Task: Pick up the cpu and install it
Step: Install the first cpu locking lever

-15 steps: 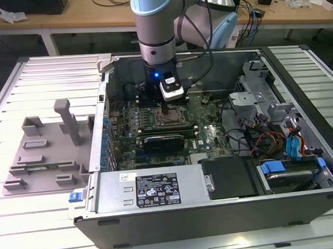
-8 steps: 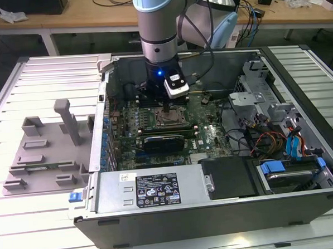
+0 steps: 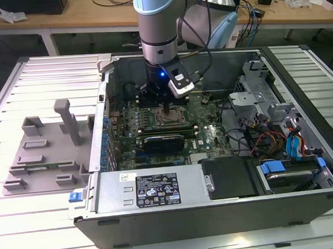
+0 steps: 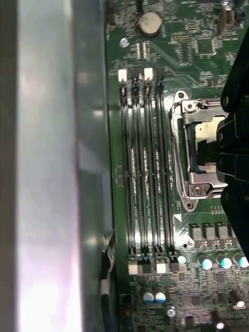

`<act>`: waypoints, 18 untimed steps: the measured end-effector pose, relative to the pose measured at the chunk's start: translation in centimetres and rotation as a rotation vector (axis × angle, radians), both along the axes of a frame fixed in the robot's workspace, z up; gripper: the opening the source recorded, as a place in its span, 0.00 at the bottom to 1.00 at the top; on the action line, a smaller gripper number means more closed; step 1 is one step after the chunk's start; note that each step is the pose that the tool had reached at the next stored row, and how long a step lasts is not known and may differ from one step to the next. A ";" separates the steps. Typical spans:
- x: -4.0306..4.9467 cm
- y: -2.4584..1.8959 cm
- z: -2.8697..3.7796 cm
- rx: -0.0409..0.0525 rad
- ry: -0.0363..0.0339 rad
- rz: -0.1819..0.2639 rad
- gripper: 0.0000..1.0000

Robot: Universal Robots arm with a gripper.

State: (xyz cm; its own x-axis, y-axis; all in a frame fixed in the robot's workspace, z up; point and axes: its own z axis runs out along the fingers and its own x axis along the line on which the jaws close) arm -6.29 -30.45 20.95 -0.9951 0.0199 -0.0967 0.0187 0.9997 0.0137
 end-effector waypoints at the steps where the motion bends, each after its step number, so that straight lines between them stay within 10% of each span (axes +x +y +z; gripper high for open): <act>1: 0.00 0.00 -0.04 -0.0017 0.0005 0.018 0.11; 9: 0.03 -0.07 0.42 -0.0085 0.0016 0.051 0.11; 18: 0.06 -2.50 0.42 -0.0084 0.0016 0.051 0.11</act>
